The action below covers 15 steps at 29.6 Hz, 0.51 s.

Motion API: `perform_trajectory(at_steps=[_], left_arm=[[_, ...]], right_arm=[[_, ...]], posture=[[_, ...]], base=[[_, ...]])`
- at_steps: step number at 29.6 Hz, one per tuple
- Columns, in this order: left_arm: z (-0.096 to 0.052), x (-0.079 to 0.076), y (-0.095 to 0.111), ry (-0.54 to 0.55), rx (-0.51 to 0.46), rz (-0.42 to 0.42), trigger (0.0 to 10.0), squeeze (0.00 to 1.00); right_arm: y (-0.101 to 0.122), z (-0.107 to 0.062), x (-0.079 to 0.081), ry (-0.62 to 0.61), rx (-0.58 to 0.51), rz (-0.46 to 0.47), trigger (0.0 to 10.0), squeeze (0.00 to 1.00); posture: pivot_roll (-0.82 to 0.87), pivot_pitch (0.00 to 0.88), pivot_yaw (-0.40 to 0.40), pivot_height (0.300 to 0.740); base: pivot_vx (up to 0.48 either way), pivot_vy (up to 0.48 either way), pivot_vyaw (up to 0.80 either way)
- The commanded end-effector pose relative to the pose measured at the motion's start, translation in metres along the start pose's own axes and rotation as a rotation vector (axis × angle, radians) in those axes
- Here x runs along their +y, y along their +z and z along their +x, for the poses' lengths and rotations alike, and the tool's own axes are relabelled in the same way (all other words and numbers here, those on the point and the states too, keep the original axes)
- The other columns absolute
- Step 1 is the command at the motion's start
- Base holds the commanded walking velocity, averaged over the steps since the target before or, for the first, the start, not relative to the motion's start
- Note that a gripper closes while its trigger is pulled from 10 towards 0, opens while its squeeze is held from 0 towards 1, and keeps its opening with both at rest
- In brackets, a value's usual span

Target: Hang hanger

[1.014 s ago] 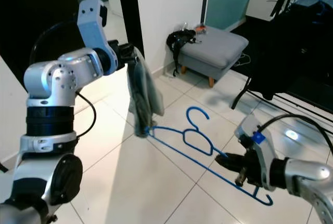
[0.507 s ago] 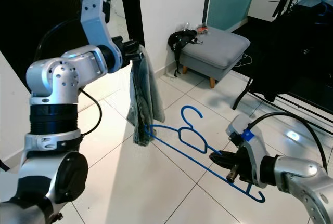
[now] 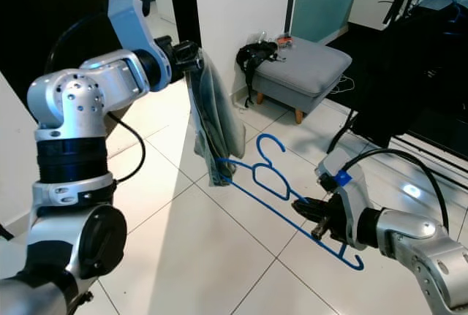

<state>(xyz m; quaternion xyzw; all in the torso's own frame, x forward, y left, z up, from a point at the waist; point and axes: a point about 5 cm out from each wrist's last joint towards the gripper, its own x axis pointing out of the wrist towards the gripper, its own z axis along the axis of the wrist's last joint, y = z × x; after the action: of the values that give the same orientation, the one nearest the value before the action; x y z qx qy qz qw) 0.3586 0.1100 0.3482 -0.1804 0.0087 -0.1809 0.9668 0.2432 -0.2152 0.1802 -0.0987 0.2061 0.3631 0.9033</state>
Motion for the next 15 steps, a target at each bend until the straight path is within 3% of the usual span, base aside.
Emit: perform_trajectory(at_steps=[1,6,9,15], left_arm=[[0.0,-0.004,0.003,-0.012,-0.002,-0.019,10.0,0.0],[0.003,-0.015,0.01,-0.053,-0.017,-0.06,10.0,0.0],[0.007,-0.034,0.024,-0.144,-0.04,-0.12,10.0,0.0],[0.008,-0.048,0.026,-0.25,-0.012,-0.139,10.0,0.0]], right_arm=[[-0.002,0.002,0.0,-0.004,0.011,0.003,10.0,0.0],[-0.007,0.005,-0.007,-0.055,0.03,0.019,10.0,0.0],[-0.011,0.013,-0.018,-0.139,0.04,0.041,10.0,0.0],[-0.004,0.02,-0.023,-0.176,-0.018,0.04,10.0,0.0]], posture=[[-0.02,0.093,0.013,0.74],[0.0,0.097,0.001,0.74],[0.01,0.098,0.004,0.74],[0.02,0.099,0.003,0.74]], base=[[0.0,0.0,0.0],[0.0,0.0,0.0],[0.0,0.0,0.0],[0.0,0.0,0.0]])
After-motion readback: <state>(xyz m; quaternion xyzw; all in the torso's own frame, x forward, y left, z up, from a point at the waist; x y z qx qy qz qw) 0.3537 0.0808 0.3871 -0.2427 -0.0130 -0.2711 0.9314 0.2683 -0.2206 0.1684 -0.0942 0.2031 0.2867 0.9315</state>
